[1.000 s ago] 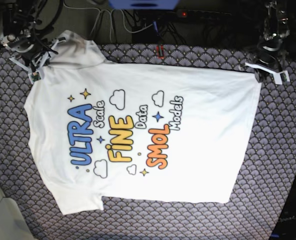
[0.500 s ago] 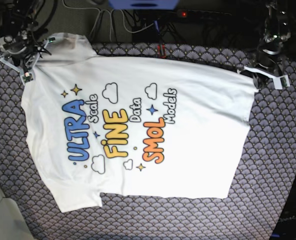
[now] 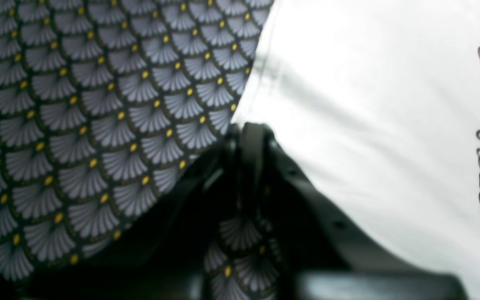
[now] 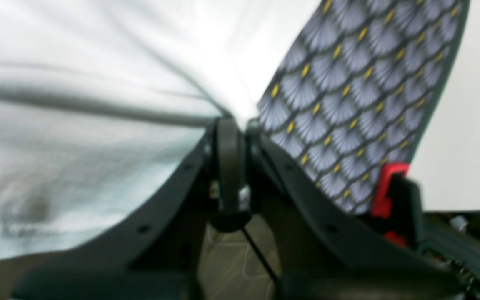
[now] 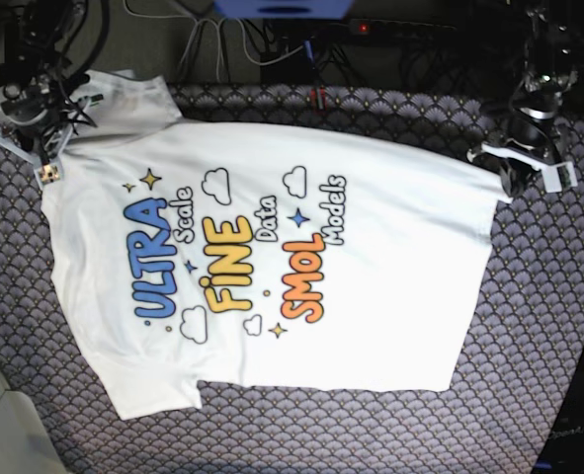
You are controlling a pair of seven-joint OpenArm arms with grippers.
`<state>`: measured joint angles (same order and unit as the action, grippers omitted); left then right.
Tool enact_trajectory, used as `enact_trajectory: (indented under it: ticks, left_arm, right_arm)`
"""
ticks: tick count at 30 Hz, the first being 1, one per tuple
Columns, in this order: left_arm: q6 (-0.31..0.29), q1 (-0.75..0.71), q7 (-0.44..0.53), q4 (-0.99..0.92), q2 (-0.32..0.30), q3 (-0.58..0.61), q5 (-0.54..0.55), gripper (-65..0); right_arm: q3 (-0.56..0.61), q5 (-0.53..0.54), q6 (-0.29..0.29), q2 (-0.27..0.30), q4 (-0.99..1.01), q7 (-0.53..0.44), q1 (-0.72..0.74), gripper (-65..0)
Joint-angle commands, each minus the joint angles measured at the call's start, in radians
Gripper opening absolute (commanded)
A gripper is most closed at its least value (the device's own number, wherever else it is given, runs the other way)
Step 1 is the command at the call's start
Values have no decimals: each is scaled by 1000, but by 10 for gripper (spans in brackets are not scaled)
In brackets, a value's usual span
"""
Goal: Fold the T-shirt properly
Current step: 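Lift and fold the held edge toward the hem with both grippers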
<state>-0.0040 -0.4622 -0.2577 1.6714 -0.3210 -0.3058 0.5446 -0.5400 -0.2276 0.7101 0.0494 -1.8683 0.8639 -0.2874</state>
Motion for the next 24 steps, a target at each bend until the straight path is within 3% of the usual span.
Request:
enact_trajectory:
  ticks: [1,16,24]
  left_arm:
    - [0,6,25,20,-14,-8,2,-645]
    - [2,187,24,11,-14,-3,-8,-645]
    - [-3,339,24,-124,-14,0,-8,-645]
  right_arm:
    - [-2,-3,-12,16,-21,-8,4,-650]
    - [173,-5,-12,100,-11,-8,173,-650]
    - [222,-5,-12,155,192,-12,333,-650]
